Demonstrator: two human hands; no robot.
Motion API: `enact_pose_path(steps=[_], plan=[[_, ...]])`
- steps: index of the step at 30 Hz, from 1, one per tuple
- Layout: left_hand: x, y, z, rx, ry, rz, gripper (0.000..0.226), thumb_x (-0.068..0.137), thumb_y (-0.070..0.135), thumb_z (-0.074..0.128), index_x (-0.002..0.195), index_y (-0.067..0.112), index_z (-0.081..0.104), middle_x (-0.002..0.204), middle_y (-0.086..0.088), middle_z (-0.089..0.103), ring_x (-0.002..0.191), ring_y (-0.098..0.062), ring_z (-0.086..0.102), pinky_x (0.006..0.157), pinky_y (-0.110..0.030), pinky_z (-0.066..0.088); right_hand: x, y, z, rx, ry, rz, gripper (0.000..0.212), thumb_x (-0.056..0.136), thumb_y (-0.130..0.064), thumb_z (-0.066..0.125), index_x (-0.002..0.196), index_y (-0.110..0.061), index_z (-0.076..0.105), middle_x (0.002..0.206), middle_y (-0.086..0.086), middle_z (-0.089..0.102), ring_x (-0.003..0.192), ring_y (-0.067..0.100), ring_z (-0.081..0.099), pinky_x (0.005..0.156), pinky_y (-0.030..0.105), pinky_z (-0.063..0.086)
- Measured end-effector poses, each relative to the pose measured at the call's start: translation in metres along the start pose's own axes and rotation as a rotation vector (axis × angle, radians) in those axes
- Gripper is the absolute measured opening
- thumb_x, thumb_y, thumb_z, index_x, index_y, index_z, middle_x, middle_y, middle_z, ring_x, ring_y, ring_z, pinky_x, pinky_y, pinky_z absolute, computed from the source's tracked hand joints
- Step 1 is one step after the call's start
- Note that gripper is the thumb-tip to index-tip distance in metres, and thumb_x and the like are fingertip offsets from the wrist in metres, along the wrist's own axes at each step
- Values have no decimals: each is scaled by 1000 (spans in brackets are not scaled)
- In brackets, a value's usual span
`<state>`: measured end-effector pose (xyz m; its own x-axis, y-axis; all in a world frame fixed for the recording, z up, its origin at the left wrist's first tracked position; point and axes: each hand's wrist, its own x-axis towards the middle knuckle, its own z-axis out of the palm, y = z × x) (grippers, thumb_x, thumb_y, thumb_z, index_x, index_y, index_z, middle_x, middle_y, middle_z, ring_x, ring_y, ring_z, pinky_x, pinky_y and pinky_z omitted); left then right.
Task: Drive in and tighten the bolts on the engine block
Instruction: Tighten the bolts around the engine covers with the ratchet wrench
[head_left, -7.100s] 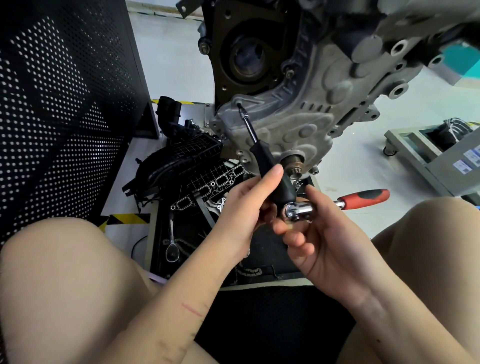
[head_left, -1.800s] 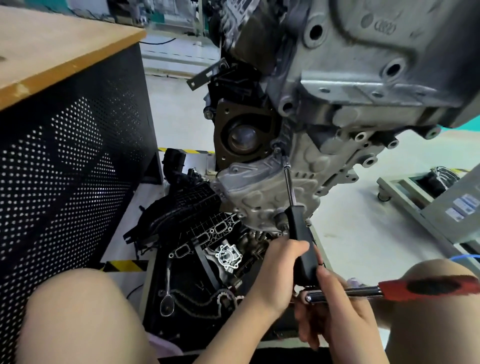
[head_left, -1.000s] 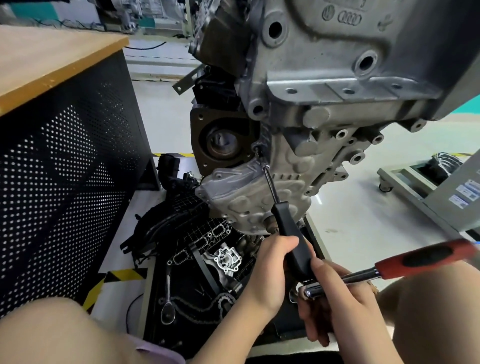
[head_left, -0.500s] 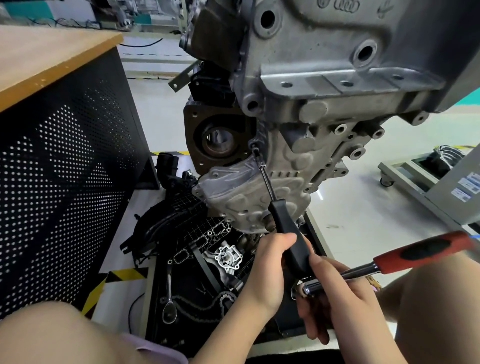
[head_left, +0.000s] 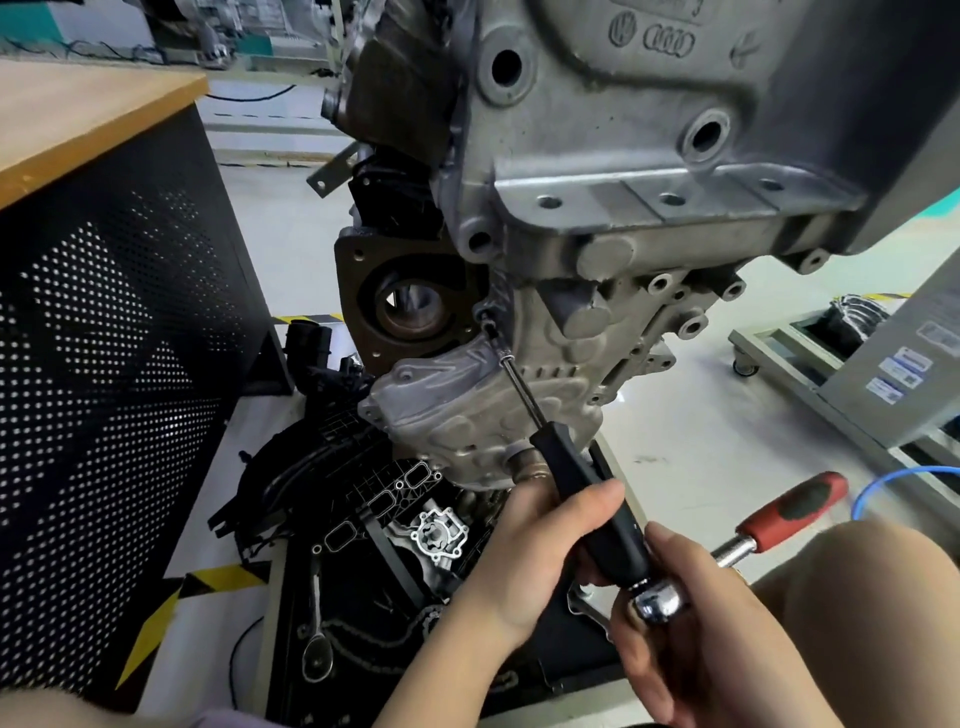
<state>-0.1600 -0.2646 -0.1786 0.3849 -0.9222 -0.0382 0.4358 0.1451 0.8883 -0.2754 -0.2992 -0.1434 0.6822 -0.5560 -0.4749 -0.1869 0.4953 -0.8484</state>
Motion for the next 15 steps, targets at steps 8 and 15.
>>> enact_pose_path(steps=[8, 15], plan=[[-6, -7, 2, 155, 208, 95, 30, 55, 49, 66, 58, 20, 62, 54, 5, 52, 56, -9, 50, 53, -19, 40, 1, 4, 3, -242, 120, -248, 28, 89, -19, 51, 64, -9, 60, 42, 16, 50, 30, 23, 41, 28, 21, 27], [-11, -6, 5, 244, 253, 95, 42, 55, 54, 62, 56, 13, 57, 53, 2, 49, 53, -11, 47, 50, -18, 38, 4, 5, 3, -332, 90, -290, 22, 73, -41, 55, 61, -25, 63, 44, 10, 52, 32, 21, 45, 31, 18, 28]])
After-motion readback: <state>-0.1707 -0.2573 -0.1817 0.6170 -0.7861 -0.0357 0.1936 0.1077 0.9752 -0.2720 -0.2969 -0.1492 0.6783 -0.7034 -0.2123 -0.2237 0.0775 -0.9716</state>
